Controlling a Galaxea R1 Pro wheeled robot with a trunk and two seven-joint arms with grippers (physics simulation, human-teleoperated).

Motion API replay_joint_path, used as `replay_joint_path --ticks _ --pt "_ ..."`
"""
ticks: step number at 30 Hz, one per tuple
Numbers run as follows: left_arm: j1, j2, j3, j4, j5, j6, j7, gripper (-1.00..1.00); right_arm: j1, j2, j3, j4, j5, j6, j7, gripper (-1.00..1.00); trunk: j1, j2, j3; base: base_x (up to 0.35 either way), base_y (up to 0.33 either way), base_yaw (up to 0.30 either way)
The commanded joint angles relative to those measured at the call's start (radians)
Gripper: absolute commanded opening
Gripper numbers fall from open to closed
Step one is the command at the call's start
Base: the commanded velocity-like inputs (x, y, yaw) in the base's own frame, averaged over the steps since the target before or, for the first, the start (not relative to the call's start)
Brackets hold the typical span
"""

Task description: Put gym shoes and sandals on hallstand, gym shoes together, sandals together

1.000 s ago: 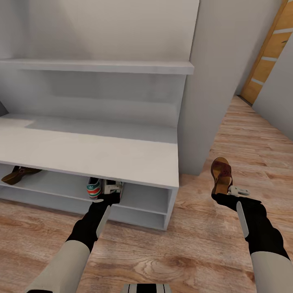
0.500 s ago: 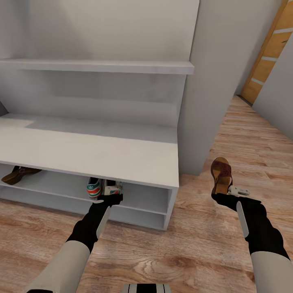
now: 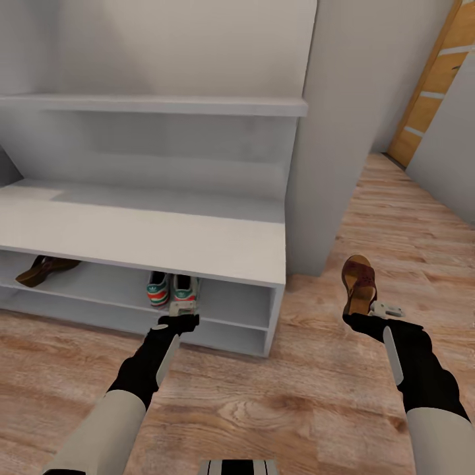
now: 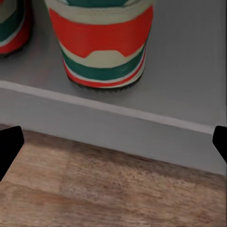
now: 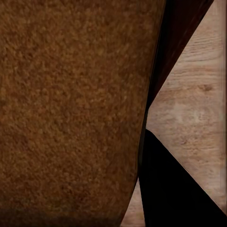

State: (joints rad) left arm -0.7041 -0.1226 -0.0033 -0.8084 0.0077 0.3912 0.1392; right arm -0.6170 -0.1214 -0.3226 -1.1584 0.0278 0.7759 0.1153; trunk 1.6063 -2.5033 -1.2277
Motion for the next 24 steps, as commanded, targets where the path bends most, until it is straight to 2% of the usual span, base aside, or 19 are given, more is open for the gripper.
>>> replay_joint_path --ticks 1,14,24 --pt "0.000 0.000 0.000 0.000 0.000 0.000 0.000 1.00 0.000 0.000 0.000 0.000 -0.003 0.000 -0.003 -1.00 0.000 0.000 0.000 -0.329 0.000 0.000" --pt "0.002 0.002 0.000 0.000 0.000 0.000 -0.001 1.00 0.000 0.000 0.000 0.000 -0.003 0.000 -0.003 -1.00 0.000 0.000 0.000 -0.313 0.000 0.000" --pt "0.004 0.006 -0.003 -0.001 -0.009 0.000 -0.001 1.00 -0.001 0.000 0.000 0.002 -0.003 -0.002 -0.005 -1.00 0.000 0.000 0.000 -0.060 0.000 0.000"
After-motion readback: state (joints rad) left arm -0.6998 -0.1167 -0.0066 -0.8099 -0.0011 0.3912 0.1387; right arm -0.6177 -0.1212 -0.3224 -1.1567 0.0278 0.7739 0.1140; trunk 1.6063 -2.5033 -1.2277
